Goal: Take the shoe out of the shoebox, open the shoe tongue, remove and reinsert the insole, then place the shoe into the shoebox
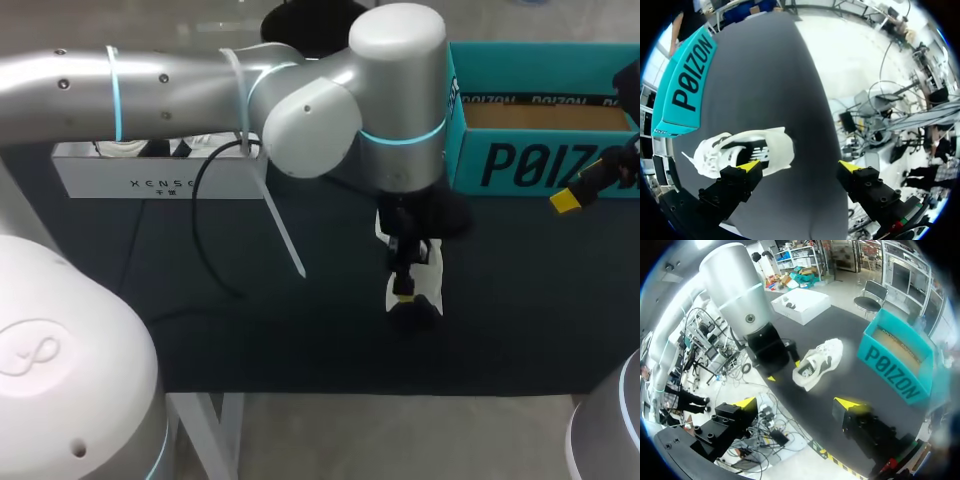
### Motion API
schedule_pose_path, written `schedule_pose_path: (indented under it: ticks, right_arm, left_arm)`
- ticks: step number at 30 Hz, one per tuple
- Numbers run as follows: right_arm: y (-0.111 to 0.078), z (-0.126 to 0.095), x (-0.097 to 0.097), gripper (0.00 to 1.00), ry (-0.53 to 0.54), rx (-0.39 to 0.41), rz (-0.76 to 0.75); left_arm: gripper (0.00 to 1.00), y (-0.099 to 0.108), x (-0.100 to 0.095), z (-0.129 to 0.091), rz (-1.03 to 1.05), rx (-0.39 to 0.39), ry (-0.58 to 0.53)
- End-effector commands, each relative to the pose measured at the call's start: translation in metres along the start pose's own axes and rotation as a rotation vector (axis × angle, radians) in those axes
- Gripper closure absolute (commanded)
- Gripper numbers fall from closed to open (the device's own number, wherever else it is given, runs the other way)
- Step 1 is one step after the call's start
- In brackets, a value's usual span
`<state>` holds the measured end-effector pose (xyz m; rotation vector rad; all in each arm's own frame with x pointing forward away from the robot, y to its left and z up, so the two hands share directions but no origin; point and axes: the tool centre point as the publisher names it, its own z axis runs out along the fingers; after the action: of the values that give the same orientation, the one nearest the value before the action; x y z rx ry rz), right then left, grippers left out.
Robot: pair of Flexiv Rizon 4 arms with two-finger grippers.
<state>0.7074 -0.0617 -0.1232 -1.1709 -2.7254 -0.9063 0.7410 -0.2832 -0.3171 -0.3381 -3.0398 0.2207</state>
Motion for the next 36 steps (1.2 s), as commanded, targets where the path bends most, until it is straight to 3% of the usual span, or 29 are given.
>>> schedule_pose_path:
  ticks: [1,9,26,27,28,29,31,34,36]
  right_arm:
    - [0.002,0.001,-0.001,0.00,0.002,0.005,0.000]
    - [0.002,0.001,-0.001,0.00,0.002,0.005,0.000]
    - [0.002,0.001,-0.001,0.00,0.002,0.005,0.000]
    - [0.002,0.001,-0.001,0.00,0.002,0.005,0.000]
    - [0.002,0.001,-0.001,0.00,0.002,0.005,0.000]
    - [0.002,0.001,-0.001,0.00,0.002,0.005,0.000]
    - [0.002,0.001,-0.001,0.00,0.002,0.005,0.000]
    - [0.002,0.001,-0.001,0.00,0.002,0.005,0.000]
    - [0.002,0.001,-0.001,0.00,0.002,0.005,0.000]
  left_arm:
    - [0.00,-0.010,-0.006,0.011,-0.001,-0.010,0.006]
    - [0.00,-0.014,-0.008,0.024,-0.011,-0.033,0.019]
    - [0.00,-0.002,-0.021,0.035,-0.048,-0.038,0.012]
    - [0.17,-0.001,-0.022,0.036,-0.049,-0.038,0.010]
    - [0.52,-0.001,-0.023,0.036,-0.051,-0.037,0.009]
    - [0.61,0.000,-0.024,0.037,-0.053,-0.037,0.008]
    - [0.61,-0.001,-0.025,0.037,-0.057,-0.036,0.005]
    - [0.50,-0.003,-0.026,0.037,-0.057,-0.035,0.003]
    - [0.34,-0.004,-0.026,0.038,-0.056,-0.034,0.002]
